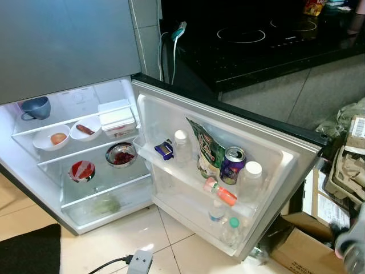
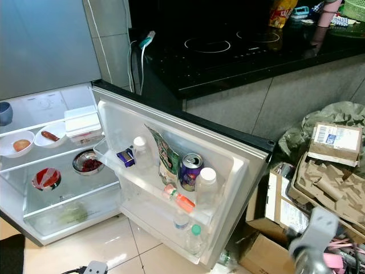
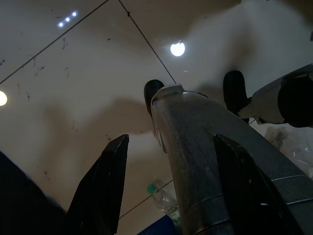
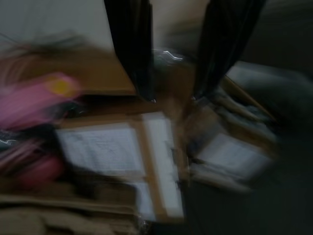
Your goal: Restocking fridge
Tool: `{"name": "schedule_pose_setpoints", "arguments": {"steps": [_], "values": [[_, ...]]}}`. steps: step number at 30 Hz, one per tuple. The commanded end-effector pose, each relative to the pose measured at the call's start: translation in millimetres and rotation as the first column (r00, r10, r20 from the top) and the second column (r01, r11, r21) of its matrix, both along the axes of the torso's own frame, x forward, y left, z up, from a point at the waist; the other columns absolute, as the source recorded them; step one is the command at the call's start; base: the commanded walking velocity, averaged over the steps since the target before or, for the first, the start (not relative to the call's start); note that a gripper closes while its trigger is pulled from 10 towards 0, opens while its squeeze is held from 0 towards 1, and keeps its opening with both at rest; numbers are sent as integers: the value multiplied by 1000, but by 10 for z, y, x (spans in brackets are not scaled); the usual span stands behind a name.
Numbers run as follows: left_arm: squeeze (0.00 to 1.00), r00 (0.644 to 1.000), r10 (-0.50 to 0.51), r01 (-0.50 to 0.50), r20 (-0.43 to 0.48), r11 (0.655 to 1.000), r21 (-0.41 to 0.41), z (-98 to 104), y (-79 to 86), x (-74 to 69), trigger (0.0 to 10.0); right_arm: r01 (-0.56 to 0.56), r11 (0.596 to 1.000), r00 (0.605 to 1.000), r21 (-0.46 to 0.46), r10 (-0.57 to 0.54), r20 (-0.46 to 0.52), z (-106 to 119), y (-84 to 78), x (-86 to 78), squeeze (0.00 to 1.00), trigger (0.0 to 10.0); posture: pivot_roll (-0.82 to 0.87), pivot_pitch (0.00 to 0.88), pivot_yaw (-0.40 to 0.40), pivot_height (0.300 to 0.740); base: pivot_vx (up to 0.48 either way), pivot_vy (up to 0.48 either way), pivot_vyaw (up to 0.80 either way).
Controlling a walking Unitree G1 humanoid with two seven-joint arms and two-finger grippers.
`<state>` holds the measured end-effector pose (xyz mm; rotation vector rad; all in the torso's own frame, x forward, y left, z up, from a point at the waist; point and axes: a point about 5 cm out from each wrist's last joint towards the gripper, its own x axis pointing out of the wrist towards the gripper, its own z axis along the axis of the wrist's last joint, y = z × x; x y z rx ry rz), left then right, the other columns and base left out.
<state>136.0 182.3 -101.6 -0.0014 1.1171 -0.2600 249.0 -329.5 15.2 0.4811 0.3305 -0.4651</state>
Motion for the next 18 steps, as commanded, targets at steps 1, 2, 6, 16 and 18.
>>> {"name": "schedule_pose_setpoints", "arguments": {"steps": [1, 2, 6, 16, 18], "values": [[0, 999, 6, -6, -50, 1000, 0, -45, 15, -136, 10000, 6, 997, 997, 80, -12, 77, 35, -12, 16, 0, 10000, 9, 0, -2, 740, 0, 0, 0], [0, 999, 7, -7, -50, 1000, 0, -45, 16, -137, 10000, -49, 991, 983, 128, 25, 183, 140, 8, 112, 0, 10000, 10, 0, -2, 740, 0, 0, 0], [0, 999, 5, -5, -51, 1000, 3, -45, 30, -143, 10000, -369, 916, 830, 158, 249, 499, 455, 153, 313, 0, 10000, 10, 0, -2, 740, 0, 0, 0], [0, 999, 5, -5, -54, 1000, 2, -47, 33, -151, 10000, -715, 694, 601, 83, 549, 581, 477, 422, 227, 0, 10000, -1, 0, 2, 740, 0, 0, 0], [0, 998, 5, -5, -56, 1000, 0, -48, 29, -155, 10000, -807, 586, 524, 78, 648, 553, 412, 556, 170, 0, 10000, -3, 0, 3, 740, 0, 0, 0]]}}
